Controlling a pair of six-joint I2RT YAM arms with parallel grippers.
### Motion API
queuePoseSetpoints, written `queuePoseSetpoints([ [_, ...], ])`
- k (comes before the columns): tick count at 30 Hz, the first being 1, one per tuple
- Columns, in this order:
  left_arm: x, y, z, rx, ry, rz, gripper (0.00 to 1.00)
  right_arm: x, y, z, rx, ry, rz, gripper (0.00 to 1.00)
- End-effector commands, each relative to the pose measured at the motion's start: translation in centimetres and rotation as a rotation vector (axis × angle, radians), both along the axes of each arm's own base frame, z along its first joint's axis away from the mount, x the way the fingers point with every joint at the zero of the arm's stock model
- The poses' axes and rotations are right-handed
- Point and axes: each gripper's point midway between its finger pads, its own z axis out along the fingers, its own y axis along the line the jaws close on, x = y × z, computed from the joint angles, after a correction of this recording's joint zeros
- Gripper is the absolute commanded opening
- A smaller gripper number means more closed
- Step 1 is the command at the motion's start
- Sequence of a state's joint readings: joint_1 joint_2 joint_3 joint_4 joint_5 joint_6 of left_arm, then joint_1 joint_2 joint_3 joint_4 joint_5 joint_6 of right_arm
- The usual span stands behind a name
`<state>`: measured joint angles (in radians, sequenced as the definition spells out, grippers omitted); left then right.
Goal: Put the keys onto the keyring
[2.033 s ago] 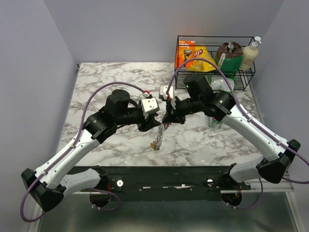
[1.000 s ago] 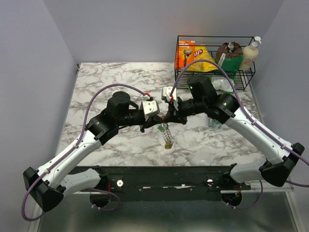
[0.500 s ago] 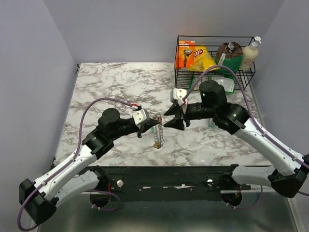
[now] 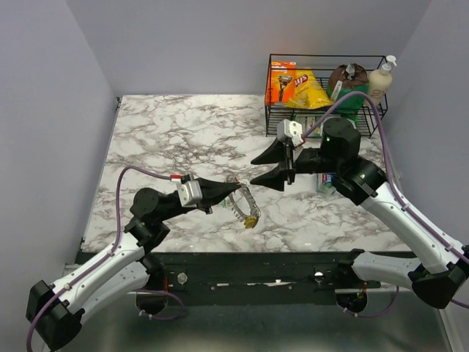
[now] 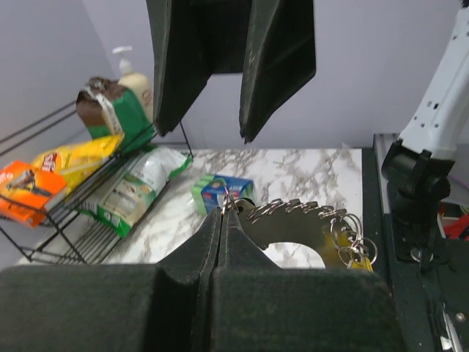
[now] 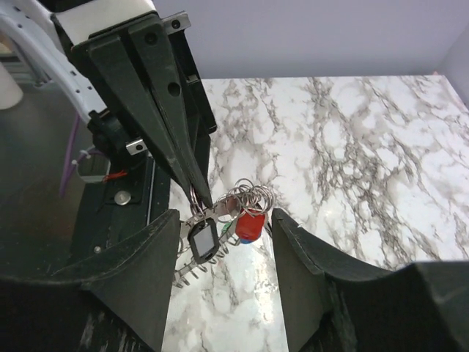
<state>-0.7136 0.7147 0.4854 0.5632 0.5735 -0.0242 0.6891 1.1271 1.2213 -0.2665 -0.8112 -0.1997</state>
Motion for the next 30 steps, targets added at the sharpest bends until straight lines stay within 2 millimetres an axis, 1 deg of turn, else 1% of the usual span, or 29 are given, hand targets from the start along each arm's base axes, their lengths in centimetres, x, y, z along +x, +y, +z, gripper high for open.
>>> queuePoseSetpoints([
  [1,-3.1,0.5,4.8,-0.124,-0.158,-0.113,0.00,-2.7,0.0,1.0,0.061,0.007,0.186,0.60],
  [4,-3.4,0.6,5.3,-0.129,-0.168,-0.126,0.00,-3.9,-0.3,1.4,0.076,-0.002,0.252,0.59],
  [7,-3.7,0.7,5.9,-0.137,-0.179,-0.127,0.00,-4.6,-0.4,1.7,0.083,-0.003,0.295,0.57],
  [11,-3.4,0.6,6.1,-0.125,-0.180,-0.124,0.00,-5.1,-0.4,2.1,0.090,-0.002,0.335,0.56],
  [12,-3.4,0.5,6.1,-0.121,-0.177,-0.125,0.00,-5.1,-0.3,2.3,0.091,0.002,0.336,0.55],
  [14,-3.4,0.5,6.4,-0.120,-0.181,-0.123,0.00,-5.1,-0.2,2.0,0.083,0.019,0.349,0.54],
  [22,-3.4,0.2,6.5,-0.104,-0.177,-0.139,0.00,-3.5,0.5,1.4,0.064,0.044,0.290,0.53],
  [26,-3.4,0.2,6.4,-0.098,-0.176,-0.142,0.00,-3.3,0.7,1.7,0.067,0.048,0.290,0.53],
  [29,-3.4,0.0,6.3,-0.093,-0.171,-0.147,0.00,-3.4,0.7,1.8,0.069,0.052,0.301,0.49],
  [30,-3.3,0.0,6.2,-0.090,-0.169,-0.147,0.00,-3.5,0.7,1.9,0.069,0.053,0.301,0.46],
])
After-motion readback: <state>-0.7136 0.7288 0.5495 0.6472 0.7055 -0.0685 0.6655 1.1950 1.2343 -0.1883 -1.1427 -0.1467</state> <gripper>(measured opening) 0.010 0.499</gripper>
